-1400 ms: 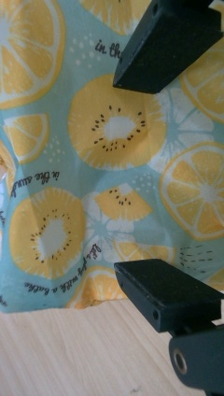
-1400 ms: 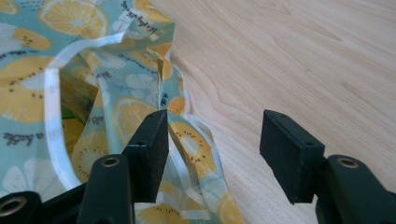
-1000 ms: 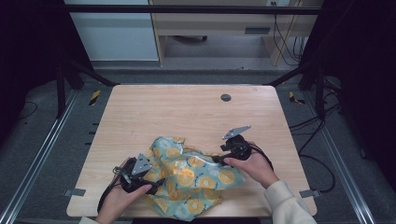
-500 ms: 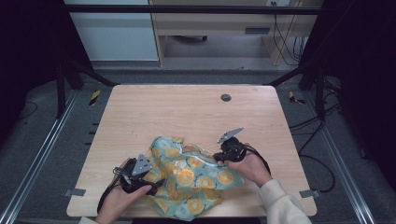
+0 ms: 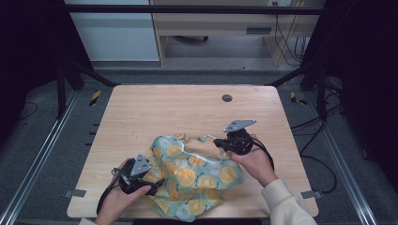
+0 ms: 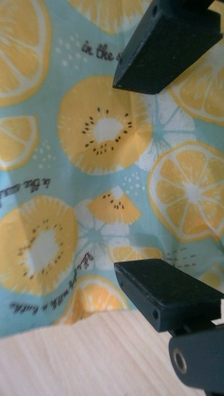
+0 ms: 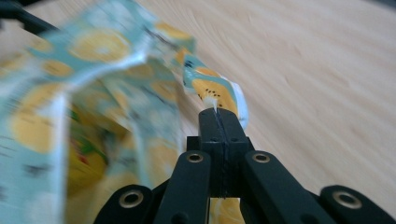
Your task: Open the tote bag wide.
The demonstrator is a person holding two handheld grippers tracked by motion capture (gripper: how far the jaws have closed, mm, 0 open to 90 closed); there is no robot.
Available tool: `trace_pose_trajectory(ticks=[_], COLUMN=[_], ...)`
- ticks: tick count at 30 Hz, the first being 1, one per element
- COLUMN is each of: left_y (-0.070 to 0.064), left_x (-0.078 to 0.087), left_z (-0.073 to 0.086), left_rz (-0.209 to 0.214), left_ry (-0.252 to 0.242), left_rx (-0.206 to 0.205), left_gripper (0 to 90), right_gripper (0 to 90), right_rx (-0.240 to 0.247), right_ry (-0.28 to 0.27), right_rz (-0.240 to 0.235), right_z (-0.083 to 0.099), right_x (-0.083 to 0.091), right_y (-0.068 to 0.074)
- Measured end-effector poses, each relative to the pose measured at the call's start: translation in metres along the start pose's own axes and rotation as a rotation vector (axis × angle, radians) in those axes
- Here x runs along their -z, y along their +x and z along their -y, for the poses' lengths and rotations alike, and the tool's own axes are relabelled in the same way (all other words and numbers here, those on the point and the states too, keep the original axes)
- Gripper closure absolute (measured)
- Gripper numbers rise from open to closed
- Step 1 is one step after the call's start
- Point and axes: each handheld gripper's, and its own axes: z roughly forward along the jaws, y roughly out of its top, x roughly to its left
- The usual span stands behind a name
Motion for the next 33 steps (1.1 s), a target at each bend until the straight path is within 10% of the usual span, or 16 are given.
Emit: trace_pose_trajectory(ticks=[17, 33], left_y=[0.012, -0.001], left_x=[0.049, 0.021], left_z=[-0.051, -0.112], left_rz=[-0.062, -0.041], left_ry=[-0.103, -0.052], left_rx=[-0.033, -0.057], left_gripper=[13.6, 15.6], right_gripper=[90.0, 90.0], right_rx=[0.158, 0.210], right_ry=[-0.182, -0.148], right_rz=[-0.169, -0.205], right_z=[-0.041, -0.033], right_x=[0.035, 0.033], right_y=[0.092, 0.115])
